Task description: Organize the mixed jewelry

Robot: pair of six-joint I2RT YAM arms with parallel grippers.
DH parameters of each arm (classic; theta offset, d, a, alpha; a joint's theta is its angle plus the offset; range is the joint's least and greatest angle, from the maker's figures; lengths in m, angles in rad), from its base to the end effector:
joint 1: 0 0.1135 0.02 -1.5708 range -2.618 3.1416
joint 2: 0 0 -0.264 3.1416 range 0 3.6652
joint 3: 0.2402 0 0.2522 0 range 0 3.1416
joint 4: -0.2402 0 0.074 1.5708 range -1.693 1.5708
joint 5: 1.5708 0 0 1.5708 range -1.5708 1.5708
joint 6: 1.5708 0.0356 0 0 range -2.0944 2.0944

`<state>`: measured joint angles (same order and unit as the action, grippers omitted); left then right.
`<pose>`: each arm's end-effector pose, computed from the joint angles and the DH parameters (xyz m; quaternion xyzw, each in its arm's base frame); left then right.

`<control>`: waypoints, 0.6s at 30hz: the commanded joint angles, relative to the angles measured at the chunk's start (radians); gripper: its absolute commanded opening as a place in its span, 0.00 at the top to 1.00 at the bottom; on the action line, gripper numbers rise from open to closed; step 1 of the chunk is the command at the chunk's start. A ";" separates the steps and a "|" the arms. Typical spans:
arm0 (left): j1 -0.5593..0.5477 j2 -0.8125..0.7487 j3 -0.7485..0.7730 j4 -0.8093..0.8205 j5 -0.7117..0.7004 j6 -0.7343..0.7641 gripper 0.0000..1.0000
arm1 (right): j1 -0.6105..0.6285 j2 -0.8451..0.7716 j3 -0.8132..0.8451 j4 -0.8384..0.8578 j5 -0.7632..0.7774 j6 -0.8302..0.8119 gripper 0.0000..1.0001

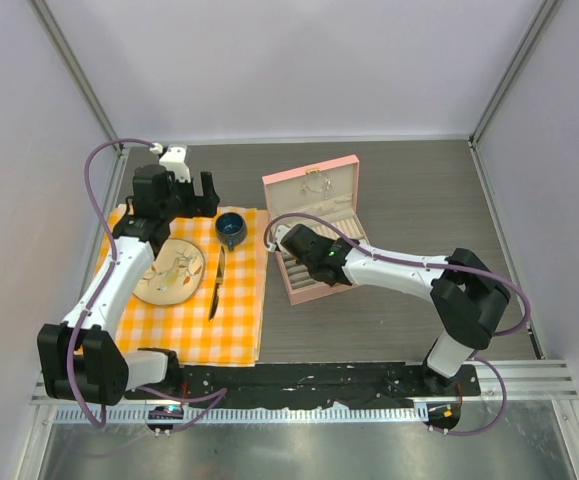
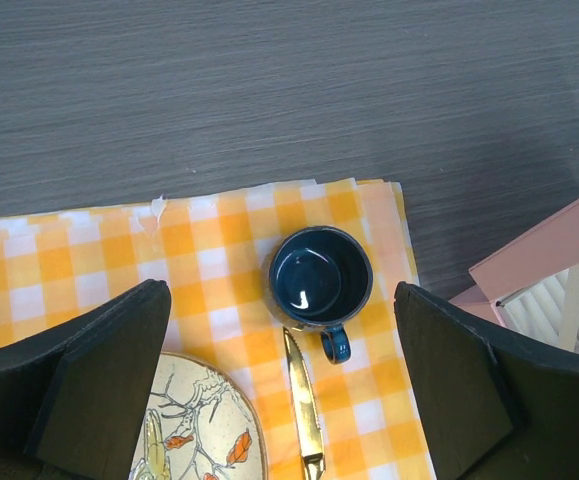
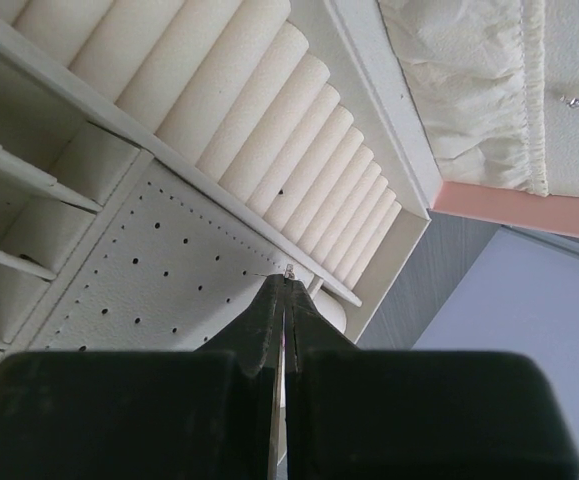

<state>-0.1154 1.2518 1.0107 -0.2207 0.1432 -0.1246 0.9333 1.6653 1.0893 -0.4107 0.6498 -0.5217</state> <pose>0.2847 -0.0381 0.3153 0.0338 0.8481 -0.1233 0.5141 0.2194 0.2600 0.2078 -0.5349 0.7389 -0.2435 0.3296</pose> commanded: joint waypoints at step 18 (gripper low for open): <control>0.016 -0.031 -0.006 0.052 0.021 -0.007 0.00 | 0.010 0.017 0.044 0.016 0.025 0.003 0.99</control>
<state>-0.1081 1.2514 1.0088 -0.2199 0.1501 -0.1246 0.9344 1.6764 1.0962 -0.4114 0.6502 -0.5217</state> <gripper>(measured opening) 0.996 0.048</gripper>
